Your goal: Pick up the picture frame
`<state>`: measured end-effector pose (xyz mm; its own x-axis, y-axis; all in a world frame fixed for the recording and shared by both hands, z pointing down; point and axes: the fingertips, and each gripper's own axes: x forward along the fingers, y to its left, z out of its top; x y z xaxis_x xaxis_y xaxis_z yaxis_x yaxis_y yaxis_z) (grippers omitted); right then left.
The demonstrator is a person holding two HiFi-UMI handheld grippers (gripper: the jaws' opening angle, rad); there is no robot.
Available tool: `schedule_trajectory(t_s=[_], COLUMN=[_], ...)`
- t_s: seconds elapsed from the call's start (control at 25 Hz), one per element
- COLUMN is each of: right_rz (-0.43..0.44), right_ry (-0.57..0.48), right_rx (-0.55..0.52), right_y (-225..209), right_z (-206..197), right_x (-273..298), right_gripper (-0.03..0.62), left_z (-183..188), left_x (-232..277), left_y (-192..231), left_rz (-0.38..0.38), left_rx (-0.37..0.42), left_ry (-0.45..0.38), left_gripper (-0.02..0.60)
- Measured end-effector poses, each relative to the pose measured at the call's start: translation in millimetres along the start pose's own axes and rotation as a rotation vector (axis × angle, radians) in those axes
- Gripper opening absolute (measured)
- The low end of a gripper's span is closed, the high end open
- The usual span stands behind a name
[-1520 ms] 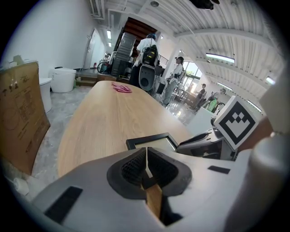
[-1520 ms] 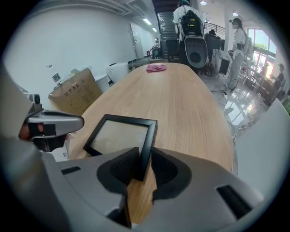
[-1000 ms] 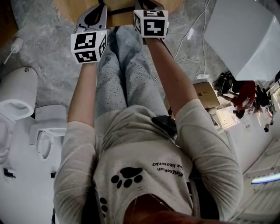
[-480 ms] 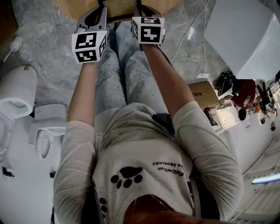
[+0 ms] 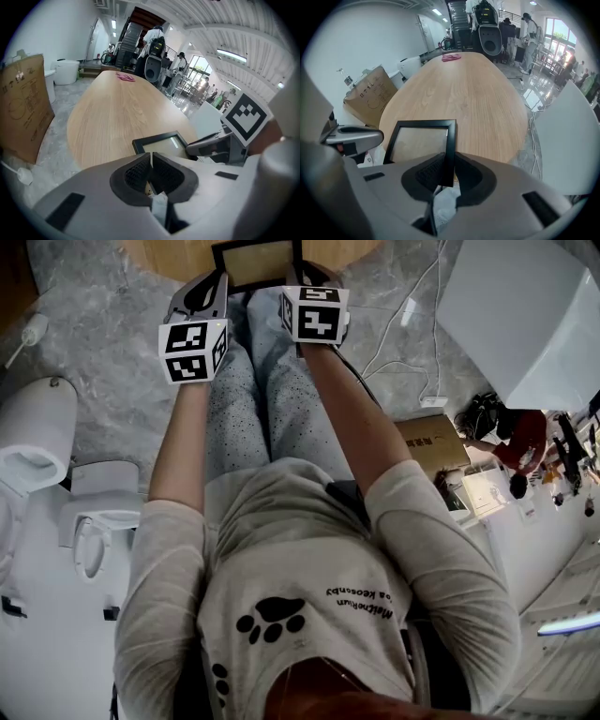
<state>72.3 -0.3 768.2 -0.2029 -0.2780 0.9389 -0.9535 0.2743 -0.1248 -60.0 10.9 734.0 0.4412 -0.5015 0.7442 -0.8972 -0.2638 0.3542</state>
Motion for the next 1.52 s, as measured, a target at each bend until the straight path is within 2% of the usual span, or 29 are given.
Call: schedule_trajectory(t_s=[0.16, 0.24, 0.56, 0.72, 1.0, 1.12, 1.32, 1.52], right_rz=[0.001, 0.001, 0.004, 0.006, 0.013, 0.023, 0.046, 0.055], right_ry=[0.007, 0.009, 0.021, 0.022, 0.021, 0.017, 0.003, 0.001], right_rx=[-0.004, -0.006, -0.006, -0.002, -0.008, -0.009, -0.020, -0.001], right_y=[0, -1, 1, 0, 1, 2, 4, 1], right_z=[-2, -5, -15, -21, -21, -21, -22, -24], right_x=[-1, -1, -5, -4, -4, -5, -4, -5], right_gripper=[0.072, 0.072, 0.071, 0.072, 0.072, 0.072, 0.071, 0.071], left_z=[-19, -28, -62, -70, -68, -66, -71, -67], left_x=[-3, -1, 3, 7, 16, 21, 23, 16], left_y=[-1, -4, -6, -6, -15, -18, -20, -22], left_rz=[-0.006, -0.036, -0.065, -0.111, -0.248, -0.258, -0.287, -0.323], left_rx=[-0.028, -0.056, -0.145, -0.222, -0.283, -0.303, -0.387, -0.445], left_ry=[0.043, 0.070, 0.176, 0.187, 0.224, 0.240, 0.259, 0.249], left_gripper=[0.014, 0.159, 0.179, 0.193, 0.199, 0.206, 0.203, 0.150])
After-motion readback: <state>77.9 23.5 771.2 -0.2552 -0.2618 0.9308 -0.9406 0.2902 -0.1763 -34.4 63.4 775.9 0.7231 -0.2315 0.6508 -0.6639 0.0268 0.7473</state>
